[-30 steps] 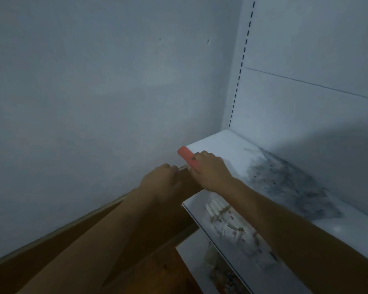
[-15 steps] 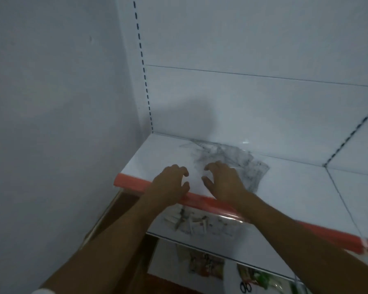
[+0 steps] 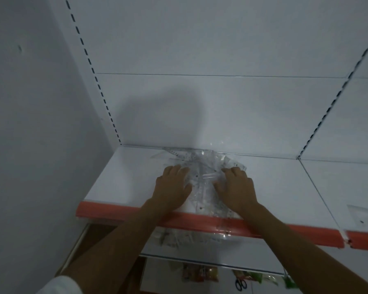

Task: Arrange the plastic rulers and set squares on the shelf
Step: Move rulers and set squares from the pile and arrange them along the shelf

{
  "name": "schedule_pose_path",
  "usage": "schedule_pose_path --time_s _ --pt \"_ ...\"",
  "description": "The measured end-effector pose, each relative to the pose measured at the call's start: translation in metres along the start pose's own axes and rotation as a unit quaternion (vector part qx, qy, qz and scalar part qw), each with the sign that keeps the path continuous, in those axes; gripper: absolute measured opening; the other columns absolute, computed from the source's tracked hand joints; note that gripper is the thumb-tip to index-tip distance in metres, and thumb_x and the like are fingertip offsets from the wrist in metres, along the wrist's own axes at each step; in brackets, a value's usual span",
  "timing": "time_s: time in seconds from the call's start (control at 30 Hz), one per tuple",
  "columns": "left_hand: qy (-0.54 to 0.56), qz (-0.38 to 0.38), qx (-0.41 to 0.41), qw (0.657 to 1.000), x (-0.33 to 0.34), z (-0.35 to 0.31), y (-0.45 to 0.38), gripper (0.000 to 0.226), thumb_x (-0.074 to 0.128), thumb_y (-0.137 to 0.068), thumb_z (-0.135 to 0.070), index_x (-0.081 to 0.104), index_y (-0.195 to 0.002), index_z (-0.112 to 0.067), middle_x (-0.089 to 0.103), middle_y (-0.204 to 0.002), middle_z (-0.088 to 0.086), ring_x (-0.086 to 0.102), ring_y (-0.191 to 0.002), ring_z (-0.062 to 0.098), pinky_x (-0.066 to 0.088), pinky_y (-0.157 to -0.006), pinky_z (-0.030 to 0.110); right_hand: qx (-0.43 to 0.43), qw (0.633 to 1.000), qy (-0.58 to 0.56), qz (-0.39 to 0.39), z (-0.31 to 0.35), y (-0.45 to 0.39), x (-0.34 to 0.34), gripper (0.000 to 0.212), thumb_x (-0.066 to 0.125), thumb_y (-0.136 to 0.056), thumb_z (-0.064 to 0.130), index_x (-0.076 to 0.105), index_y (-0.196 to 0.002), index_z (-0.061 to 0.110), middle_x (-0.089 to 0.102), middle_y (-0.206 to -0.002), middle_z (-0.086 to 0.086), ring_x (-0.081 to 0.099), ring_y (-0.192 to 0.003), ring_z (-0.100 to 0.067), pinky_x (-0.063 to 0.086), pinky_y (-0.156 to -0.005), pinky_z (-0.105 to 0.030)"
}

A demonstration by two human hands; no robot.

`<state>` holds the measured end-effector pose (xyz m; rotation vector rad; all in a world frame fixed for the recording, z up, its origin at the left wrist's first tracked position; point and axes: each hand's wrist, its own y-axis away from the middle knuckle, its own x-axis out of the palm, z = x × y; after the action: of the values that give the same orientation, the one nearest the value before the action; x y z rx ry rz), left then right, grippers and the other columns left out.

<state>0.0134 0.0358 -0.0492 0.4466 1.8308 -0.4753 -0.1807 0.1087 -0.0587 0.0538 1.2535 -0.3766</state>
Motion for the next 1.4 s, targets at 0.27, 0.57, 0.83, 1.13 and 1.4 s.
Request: schedule_pose_path --time_s 0.27,0.57,0.83,1.13,1.4 --pt "-0.052 0.008 0.002 0.999 0.021 0.006 -0.023 0.053 0.043 -0.095 -0.045 0.036 -0.143 -0.022 0.031 -0.151 0.002 0.027 -0.138 0.023 0.031 -0.107 0.044 0.004 1.0 -0.001 0.001 0.002 -0.017 0.019 0.062 0.049 -0.086 0.061 0.046 -0.135 0.023 0.047 -0.133 -0.003 0.044 -0.122 -0.022 0.033 -0.101 -0.04" --pt "0.003 -0.11 0.066 0.992 0.037 0.035 -0.039 0.037 0.04 -0.087 -0.042 0.063 -0.107 -0.022 0.058 -0.111 0.003 0.054 -0.1 0.027 0.044 -0.076 0.041 0.041 0.995 -0.012 -0.087 0.017 -0.021 0.032 0.025 0.06 -0.086 0.036 0.061 -0.103 0.018 0.055 -0.104 -0.004 0.054 -0.097 -0.025 0.038 -0.084 -0.039" --pt "-0.008 -0.17 0.101 0.98 0.04 0.036 -0.036 0.03 0.04 -0.09 -0.036 0.066 -0.098 -0.022 0.063 -0.1 -0.001 0.057 -0.09 0.023 0.044 -0.069 0.039 0.057 0.995 -0.005 -0.082 0.014 -0.024 0.027 0.025 0.055 -0.089 0.039 0.062 -0.102 0.019 0.059 -0.104 0.0 0.054 -0.1 -0.02 0.032 -0.09 -0.035" --pt "0.025 -0.2 0.12 0.972 0.042 0.036 -0.033 0.024 0.047 -0.088 -0.038 0.062 -0.095 -0.021 0.061 -0.099 -0.001 0.051 -0.092 0.02 0.04 -0.072 0.035 0.0 0.99 0.053 -0.132 0.007 -0.017 0.019 0.021 0.056 -0.091 0.028 0.071 -0.084 0.014 0.065 -0.087 -0.003 0.06 -0.081 -0.024 0.038 -0.082 -0.038" --pt "0.055 -0.209 0.128 0.968 0.042 0.032 -0.031 0.024 0.051 -0.078 -0.004 0.061 -0.097 -0.016 0.06 -0.098 0.002 0.052 -0.087 0.02 0.044 -0.072 0.032 -0.001 0.989 0.036 -0.14 -0.002 -0.01 0.012 0.02 0.061 -0.091 0.031 0.072 -0.083 0.017 0.068 -0.079 0.0 0.06 -0.074 -0.022 0.04 -0.074 -0.035"
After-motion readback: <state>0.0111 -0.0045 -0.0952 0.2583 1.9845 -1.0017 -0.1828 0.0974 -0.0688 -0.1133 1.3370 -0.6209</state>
